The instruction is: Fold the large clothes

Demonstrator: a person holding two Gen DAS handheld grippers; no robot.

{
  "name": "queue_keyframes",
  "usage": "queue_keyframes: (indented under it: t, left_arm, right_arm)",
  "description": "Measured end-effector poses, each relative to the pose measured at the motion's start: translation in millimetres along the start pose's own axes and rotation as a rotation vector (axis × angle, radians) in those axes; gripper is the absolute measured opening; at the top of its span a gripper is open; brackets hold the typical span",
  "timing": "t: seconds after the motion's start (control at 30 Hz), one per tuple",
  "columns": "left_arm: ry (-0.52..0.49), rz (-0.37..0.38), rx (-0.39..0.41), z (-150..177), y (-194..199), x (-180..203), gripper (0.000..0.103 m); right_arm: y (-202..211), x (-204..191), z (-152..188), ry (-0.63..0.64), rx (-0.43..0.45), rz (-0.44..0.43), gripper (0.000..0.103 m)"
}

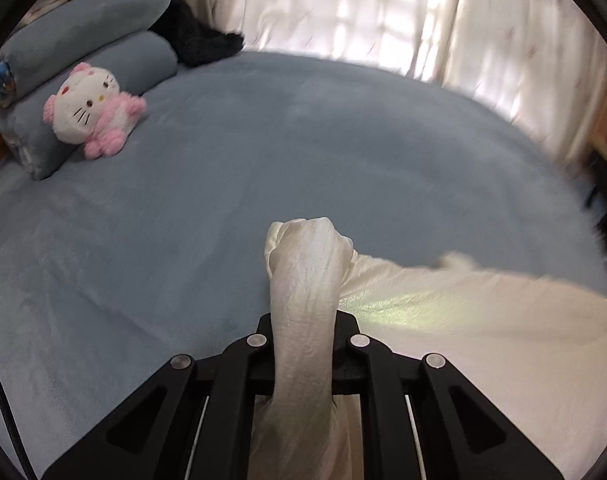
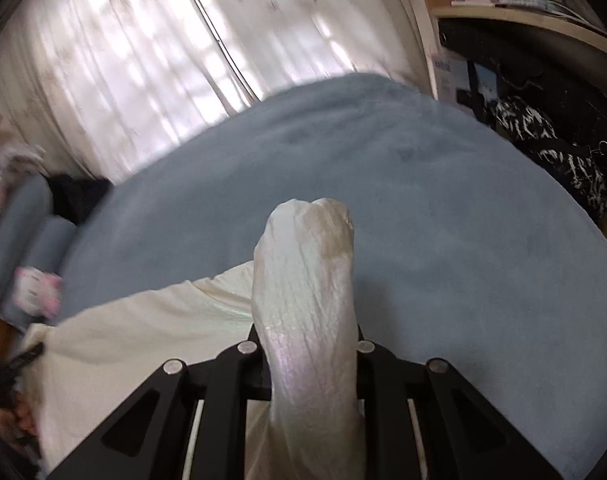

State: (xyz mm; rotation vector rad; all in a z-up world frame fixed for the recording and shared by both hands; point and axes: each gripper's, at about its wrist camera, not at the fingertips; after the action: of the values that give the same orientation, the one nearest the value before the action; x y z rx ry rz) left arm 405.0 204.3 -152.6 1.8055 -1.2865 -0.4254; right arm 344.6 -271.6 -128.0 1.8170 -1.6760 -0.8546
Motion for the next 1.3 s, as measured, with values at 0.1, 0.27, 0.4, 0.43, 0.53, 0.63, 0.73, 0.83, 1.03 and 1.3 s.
queue_keyframes:
  t: [0.1, 0.27, 0.4, 0.43, 0.53, 0.63, 0.73, 0.83, 1.03, 1.3]
  left_arm:
    - [-0.078, -0.102, 0.033, 19.3, -21.6, 9.5, 0.012]
    - [-0.104, -0.172, 0.069, 33.8, -36.0, 11.8, 0.014]
    - [-0.108, -0.193, 0.067, 39.3, -44.9, 13.6, 0.016]
    - [-0.110, -0.197, 0.068, 40.9, -43.9, 15.5, 0.016]
    - [-0.118, -0.205, 0.064, 41.4, -45.3, 16.9, 0.018]
    - [-0.110, -0.185, 0.036, 39.4, -45.0, 15.5, 0.023]
    - [-0.091, -0.155, -0.004, 31.2, -39.4, 9.8, 0.025]
    - [-0.010, -0.108, -0.028, 18.4, -22.2, 0.9, 0.026]
    - [0.041, -0.044, 0.015, 5.4, 27.5, 10.5, 0.027]
    - [-0.041, -0.005, 0.109, 37.8, 70.3, 64.8, 0.048]
  right_arm:
    - [-33.7, 7.6, 20.5, -0.023, -0.059, 0.044, 0.027]
    - [-45.8, 20.4, 32.9, -0.098, -0.043, 0.032, 0.033]
    - [-49.7, 17.4, 37.7, -0.102, -0.044, 0.026, 0.037]
    - [-50.6, 17.9, 38.6, -0.105, -0.046, 0.027, 0.039]
    - [-49.8, 18.2, 39.4, -0.112, -0.052, 0.039, 0.047]
    - [-47.3, 18.2, 36.6, -0.119, -0.087, 0.079, 0.061]
    - [-36.5, 15.7, 28.3, -0.101, -0.114, 0.113, 0.062]
    - [-13.5, 10.7, 20.3, -0.099, -0.084, 0.099, 0.062]
    - [44.0, -27.7, -3.6, -0.035, 0.038, 0.060, 0.062]
    - [53.8, -122.8, -8.7, 0.097, 0.089, -0.021, 0.062]
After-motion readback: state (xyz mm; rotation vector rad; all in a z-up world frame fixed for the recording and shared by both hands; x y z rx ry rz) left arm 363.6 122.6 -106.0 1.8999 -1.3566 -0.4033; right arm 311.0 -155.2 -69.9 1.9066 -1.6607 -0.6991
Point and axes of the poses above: each gripper's, at about its wrist camera, not at the fingertips, and y roughly against the way its jaws point, x to its right, z to its underside, and after that the axes turned 13 degrees about y, right-handed
